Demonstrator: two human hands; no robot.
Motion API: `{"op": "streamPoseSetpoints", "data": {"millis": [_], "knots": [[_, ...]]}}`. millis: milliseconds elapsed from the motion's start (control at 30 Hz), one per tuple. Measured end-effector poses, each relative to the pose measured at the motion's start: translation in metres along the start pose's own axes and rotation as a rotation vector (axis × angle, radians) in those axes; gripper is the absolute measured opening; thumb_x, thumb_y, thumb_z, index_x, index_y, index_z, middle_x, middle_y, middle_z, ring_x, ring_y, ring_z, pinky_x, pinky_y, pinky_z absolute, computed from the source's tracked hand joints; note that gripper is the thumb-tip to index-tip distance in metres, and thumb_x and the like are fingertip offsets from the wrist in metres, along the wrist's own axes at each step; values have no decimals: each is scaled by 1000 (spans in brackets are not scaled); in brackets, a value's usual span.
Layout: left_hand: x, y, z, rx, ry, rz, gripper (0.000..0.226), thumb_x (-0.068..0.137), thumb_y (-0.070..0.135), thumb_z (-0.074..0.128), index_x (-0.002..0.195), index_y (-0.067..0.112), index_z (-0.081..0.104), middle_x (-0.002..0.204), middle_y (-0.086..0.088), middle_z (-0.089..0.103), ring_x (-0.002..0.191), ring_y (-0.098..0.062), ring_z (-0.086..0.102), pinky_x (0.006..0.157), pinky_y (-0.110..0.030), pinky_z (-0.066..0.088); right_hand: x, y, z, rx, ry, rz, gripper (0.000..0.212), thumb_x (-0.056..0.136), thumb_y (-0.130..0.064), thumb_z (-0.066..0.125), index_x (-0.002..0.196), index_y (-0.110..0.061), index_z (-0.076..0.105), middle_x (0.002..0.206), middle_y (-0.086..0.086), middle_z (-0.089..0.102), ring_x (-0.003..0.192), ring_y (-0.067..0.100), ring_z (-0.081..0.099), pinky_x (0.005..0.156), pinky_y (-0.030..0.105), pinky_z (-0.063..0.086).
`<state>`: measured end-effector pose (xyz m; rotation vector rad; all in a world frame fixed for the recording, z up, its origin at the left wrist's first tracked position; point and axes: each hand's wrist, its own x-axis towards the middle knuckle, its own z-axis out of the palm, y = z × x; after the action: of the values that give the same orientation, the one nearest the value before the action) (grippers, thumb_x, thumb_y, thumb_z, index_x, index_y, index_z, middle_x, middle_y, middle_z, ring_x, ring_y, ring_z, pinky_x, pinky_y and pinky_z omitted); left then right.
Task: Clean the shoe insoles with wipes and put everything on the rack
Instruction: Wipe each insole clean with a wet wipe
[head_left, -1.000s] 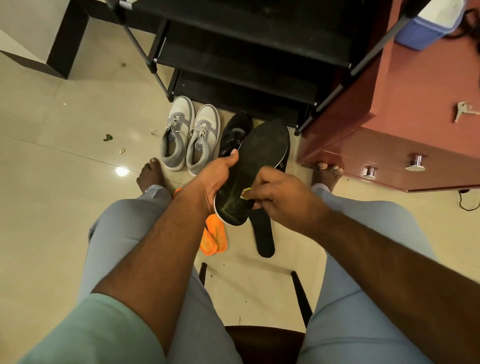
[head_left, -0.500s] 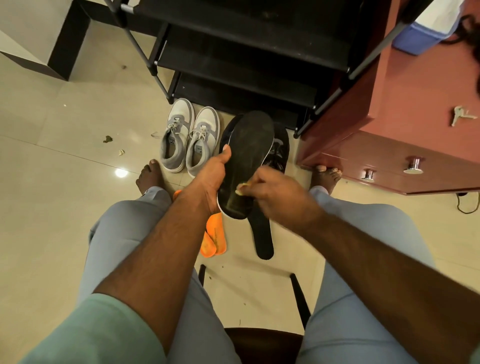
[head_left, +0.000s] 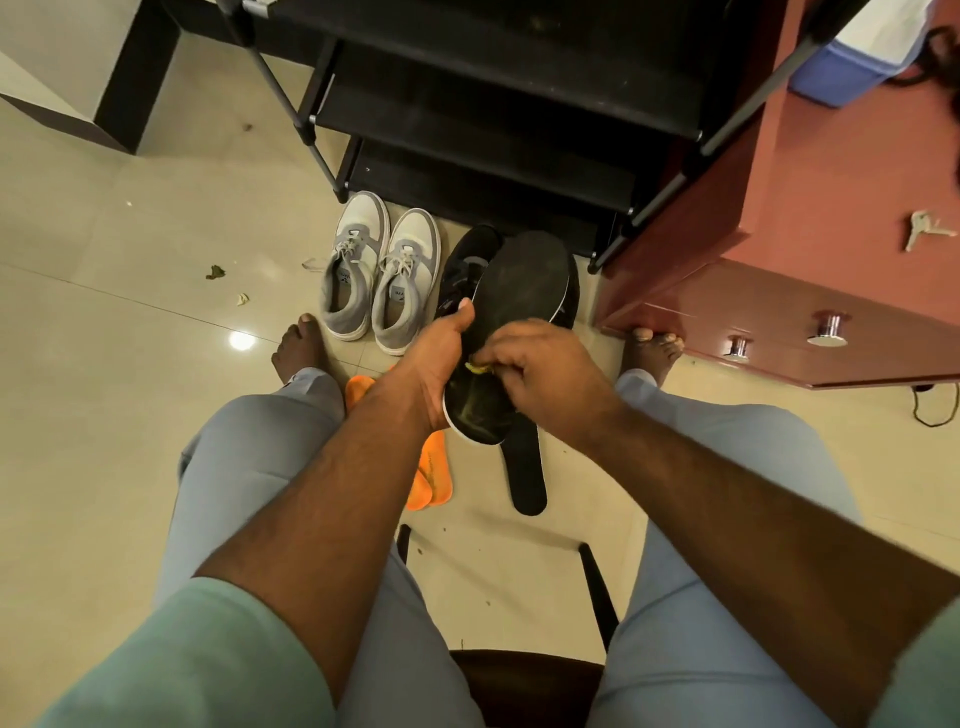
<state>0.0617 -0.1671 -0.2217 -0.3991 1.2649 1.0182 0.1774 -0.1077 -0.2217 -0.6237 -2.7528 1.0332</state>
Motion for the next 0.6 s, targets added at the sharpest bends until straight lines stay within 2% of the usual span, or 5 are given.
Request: {"op": "streamPoseSetpoints", "data": {"millis": [67,167,267,367,600], "knots": [[3,2,-3,-33,25,20,50,104,46,39,110,5,67,79,-13,75,66,-23,74,58,-27,56,-13,-7,2,60,-27,-70,24,75,1,59,91,-5,74,88,7,71,84,19,65,81,23,47],[3,3,-4,-45,35,15,53,104,48,38,102,4,68,76,-14,75,62,-23,73,53,-27,57,-24,-11,-2,136,-80,-146,24,81,-7,53,92,-7,74,90,4,71,87,10,61,81,16,44],[2,0,2,-34,8,9,52,104,48,38,111,4,66,78,-13,75,64,-23,73,53,-27,57,-8,0,-3,99,-46,-136,23,74,0,52,82,-6,73,88,5,71,86,12,60,80,23,48],[3,0,1,-41,7,11,50,105,46,37,102,5,66,74,-14,74,61,-24,73,50,-29,57,2,5,-1,57,50,-107,23,68,6,55,79,-4,73,86,8,72,83,21,67,79,30,53],[11,2,-3,-60,42,20,53,103,50,38,95,6,67,78,-13,75,64,-23,74,61,-30,54,-15,-10,0,113,31,-218,26,79,-5,48,81,-4,74,91,10,72,89,16,64,83,21,47]]}}
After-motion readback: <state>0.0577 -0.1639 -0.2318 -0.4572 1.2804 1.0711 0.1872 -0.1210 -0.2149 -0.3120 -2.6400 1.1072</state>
